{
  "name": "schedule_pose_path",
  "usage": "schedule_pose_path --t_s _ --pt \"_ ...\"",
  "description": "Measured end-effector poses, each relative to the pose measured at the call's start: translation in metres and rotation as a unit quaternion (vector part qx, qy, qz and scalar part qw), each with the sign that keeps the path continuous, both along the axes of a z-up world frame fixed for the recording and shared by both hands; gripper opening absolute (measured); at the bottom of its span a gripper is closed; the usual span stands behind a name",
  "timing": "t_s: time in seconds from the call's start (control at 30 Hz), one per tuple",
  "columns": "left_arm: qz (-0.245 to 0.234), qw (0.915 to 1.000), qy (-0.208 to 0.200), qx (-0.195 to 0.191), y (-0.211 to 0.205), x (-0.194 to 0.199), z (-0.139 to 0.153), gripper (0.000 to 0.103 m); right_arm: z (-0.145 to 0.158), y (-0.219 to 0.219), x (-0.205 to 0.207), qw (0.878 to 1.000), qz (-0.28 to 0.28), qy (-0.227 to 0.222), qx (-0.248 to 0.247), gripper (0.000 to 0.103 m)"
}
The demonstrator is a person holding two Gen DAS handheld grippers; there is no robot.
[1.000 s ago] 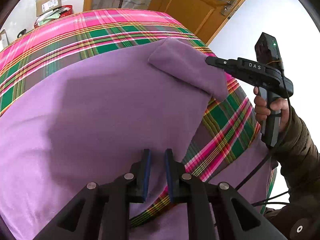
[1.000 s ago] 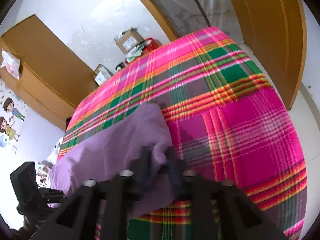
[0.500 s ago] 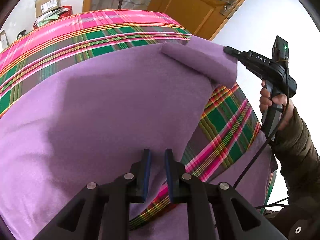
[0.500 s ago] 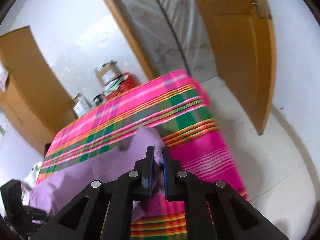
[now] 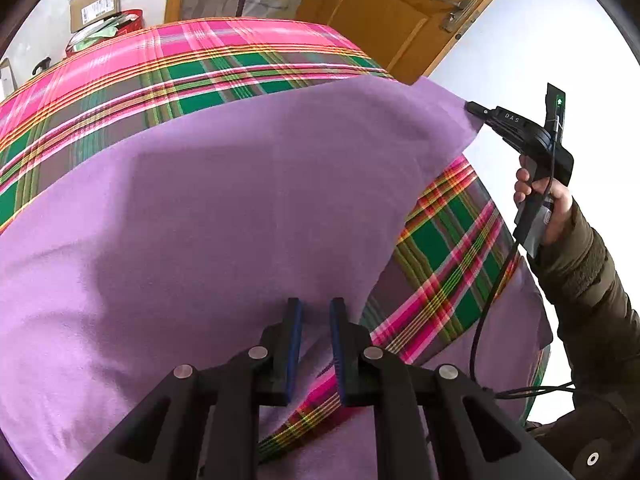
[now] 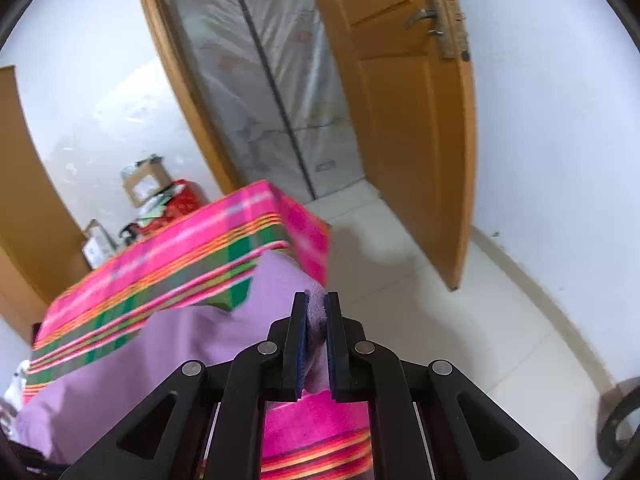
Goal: Fold clothes
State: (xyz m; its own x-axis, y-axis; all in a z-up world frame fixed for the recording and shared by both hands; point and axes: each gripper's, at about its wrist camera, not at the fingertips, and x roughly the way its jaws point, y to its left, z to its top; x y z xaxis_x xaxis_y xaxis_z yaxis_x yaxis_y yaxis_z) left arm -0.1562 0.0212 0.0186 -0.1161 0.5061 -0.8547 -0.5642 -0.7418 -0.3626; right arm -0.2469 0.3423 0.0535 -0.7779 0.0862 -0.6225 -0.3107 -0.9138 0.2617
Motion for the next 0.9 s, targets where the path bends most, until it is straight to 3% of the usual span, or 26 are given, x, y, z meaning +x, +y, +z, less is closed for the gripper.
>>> schedule_pose_path --t_s 0.27,0.57,0.67,0.83,0.9 --pt "-0.001 1.0 -0.004 -0.003 0.004 0.002 -0.001 0.014 -0.021 0.011 -0.006 0.999 -0.012 -0.035 0.014 0.009" --pt "0.001 1.0 -0.005 0.002 0.001 0.001 0.0 0.014 -0.037 0.029 -0.01 0.996 -0.045 -0.08 -0.02 0.009" --pt "0.005 1.0 0.0 0.004 -0.005 0.002 0.004 0.014 -0.036 0.025 -0.01 0.995 -0.051 -0.086 -0.01 0.009" --pt "0.029 0.9994 0.014 0.012 -0.029 0.005 0.019 0.014 -0.03 0.023 -0.006 0.993 -0.062 -0.097 -0.019 0.013" --pt "0.044 0.9987 0.021 0.013 -0.04 0.005 0.026 0.014 -0.024 0.018 -0.002 0.994 -0.059 -0.093 -0.013 0.02"
